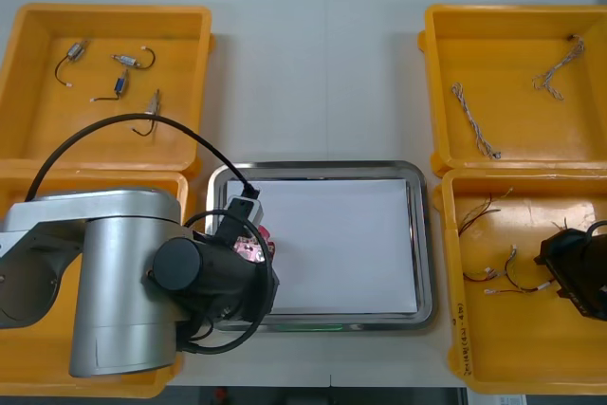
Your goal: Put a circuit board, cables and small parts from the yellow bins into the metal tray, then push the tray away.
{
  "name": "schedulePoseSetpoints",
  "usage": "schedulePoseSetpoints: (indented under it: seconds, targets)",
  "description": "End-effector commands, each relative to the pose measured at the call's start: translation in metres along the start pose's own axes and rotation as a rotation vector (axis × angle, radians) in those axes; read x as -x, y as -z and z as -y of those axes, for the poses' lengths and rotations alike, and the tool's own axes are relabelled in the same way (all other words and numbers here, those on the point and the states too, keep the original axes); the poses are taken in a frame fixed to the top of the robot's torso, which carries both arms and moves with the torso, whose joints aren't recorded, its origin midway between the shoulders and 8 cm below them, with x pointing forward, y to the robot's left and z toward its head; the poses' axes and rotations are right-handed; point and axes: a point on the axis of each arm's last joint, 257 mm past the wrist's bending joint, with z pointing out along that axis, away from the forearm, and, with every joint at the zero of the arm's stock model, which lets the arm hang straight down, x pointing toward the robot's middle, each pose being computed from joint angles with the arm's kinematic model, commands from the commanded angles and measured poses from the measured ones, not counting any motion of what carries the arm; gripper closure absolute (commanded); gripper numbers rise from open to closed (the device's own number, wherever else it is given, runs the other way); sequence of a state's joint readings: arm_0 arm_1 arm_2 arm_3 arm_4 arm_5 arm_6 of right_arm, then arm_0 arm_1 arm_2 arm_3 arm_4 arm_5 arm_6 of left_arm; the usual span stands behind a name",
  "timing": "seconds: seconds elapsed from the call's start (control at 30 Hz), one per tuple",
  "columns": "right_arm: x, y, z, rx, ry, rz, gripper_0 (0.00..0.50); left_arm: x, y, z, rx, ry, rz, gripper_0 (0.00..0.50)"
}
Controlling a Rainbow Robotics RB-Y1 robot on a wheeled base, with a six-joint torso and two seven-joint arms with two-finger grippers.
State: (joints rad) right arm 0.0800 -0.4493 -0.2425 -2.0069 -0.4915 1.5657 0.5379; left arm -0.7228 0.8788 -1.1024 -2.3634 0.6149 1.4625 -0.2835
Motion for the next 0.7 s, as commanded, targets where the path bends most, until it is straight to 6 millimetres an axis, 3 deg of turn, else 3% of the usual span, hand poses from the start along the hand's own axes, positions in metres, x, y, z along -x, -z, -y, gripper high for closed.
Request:
schedulePoseSetpoints:
  seconds: [0.03, 0.7]
  targets:
    - [-0.017, -0.006, 0.007, -0.008, 0.022, -0.026, 0.000, 0.004, -0.002, 0.013, -0.023, -0.031, 0.021, 0.500]
    - [-0.028, -0.016, 0.015, -0.005, 0.015, -0.030, 0.000, -0.009, -0.038, 0.018, -0.053, -0.003, 0.024, 0.500]
